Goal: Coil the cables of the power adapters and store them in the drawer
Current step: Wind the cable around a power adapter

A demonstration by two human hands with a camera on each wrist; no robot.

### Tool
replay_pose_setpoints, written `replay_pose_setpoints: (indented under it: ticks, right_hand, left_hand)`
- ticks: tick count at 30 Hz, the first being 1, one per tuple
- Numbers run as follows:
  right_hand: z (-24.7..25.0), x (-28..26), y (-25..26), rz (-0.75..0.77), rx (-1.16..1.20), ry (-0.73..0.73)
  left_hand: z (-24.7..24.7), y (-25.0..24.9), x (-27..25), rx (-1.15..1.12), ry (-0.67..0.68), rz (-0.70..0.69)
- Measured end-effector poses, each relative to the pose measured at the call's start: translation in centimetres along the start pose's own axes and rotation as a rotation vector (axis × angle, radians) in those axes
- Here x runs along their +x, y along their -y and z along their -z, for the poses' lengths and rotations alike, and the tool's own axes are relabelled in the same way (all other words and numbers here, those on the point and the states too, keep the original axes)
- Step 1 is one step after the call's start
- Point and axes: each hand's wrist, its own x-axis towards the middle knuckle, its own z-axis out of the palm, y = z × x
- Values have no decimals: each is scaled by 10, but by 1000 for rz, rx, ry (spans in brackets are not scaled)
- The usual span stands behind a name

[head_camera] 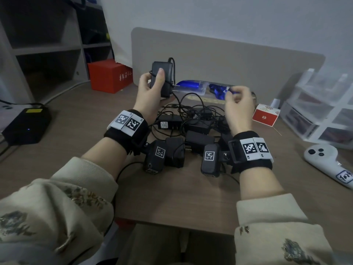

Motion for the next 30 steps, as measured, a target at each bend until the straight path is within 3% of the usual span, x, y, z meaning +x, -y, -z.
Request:
replay_pose_setpoints:
  ticks: [4,7,10,15,21,26,30]
  right_hand:
    - [-12,-14,18,209,69,369]
    - [-21,-23,24,155,83,671]
    - [-24,-26,25,163,76,764]
    - [-20,-26,20,133,16,770]
    - [-14,-17,9,166,-187,567]
    - [-10,-11,3,164,-349,502]
    - [-9,-5,-9,73,-459,424]
  left_hand:
    - [-5,-1,-8,-28,191,49]
    - [-10,-1,-14,-3,299,47]
    - [-10,-1,-16,3,314,42]
    - [-8,-5,-14,-43,218,-8]
    - [1,-8,-1,-108,-54,-87]
    - [4,-6,3,-101,-108,-112]
    - [6,-9,4,-146,-137,-153]
